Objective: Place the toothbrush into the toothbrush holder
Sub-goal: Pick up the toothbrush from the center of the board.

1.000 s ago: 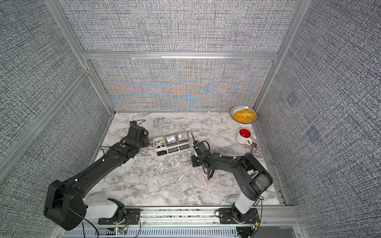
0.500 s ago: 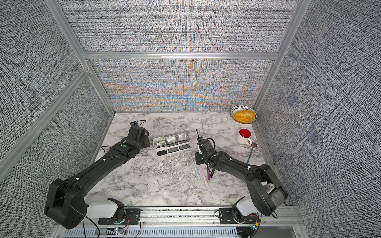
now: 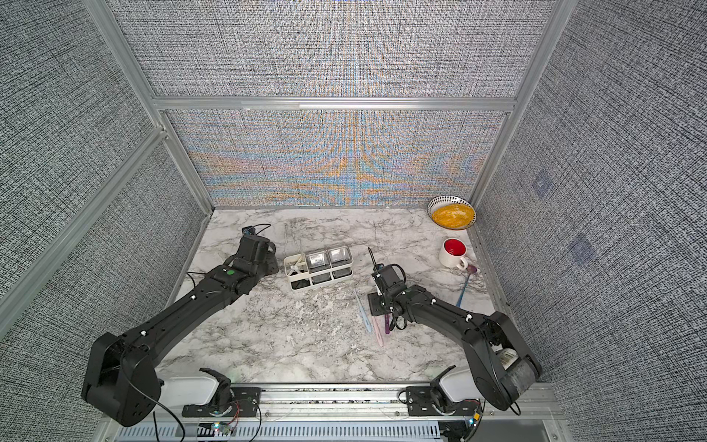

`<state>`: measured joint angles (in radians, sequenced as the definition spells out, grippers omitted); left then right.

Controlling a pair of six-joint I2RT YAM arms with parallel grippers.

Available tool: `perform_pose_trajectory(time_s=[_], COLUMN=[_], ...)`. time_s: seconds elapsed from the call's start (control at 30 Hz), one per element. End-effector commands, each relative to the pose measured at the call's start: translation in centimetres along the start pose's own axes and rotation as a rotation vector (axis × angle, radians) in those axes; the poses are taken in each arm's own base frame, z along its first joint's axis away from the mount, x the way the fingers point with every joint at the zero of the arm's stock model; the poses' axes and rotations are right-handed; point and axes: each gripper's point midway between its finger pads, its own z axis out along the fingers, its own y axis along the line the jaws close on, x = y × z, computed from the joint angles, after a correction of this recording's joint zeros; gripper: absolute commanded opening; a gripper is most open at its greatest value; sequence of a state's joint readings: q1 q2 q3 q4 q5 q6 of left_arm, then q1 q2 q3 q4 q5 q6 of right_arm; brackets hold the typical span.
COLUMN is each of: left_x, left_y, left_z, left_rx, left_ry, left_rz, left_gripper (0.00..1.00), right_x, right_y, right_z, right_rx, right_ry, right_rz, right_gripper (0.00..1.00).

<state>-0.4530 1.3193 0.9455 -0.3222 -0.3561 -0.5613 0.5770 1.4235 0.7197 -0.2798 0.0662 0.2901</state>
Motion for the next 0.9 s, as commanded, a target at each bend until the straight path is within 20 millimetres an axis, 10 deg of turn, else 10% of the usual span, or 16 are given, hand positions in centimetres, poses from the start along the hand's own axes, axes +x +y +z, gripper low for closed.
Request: perform_pose_trajectory(time_s=[0.0,0.37,0.57,0.87], left_x=[-0.3,-0.4,-0.5,-0.1], left_y=[0.0,0.3,0.8,0.8], left_z=[-0.4,-1.1,-1.7,-1.3], left_rx=[0.008,0.004,-0.005,-0.008], left_ry=[-0.007,-0.012,-0.027,-0.014], left_rz=[-0.017,-0.013,-0.007,0.003], left_gripper=[0.36,0.39,0.39,0.39], right_x=[0.4,2.2,2.5,-1.4], right_y=[0.8,0.4,-0.5,0.5], right_z=[0.7,3.3,3.0,0.5], right_rx=[-0.028,0.019,0.062,0.022], right_ry=[0.028,0.120,0.126,-0.001], right_rz=[-0.004,-0.041,-0.046,-0.019], right_gripper=[0.55,0.43,0.19,0.04])
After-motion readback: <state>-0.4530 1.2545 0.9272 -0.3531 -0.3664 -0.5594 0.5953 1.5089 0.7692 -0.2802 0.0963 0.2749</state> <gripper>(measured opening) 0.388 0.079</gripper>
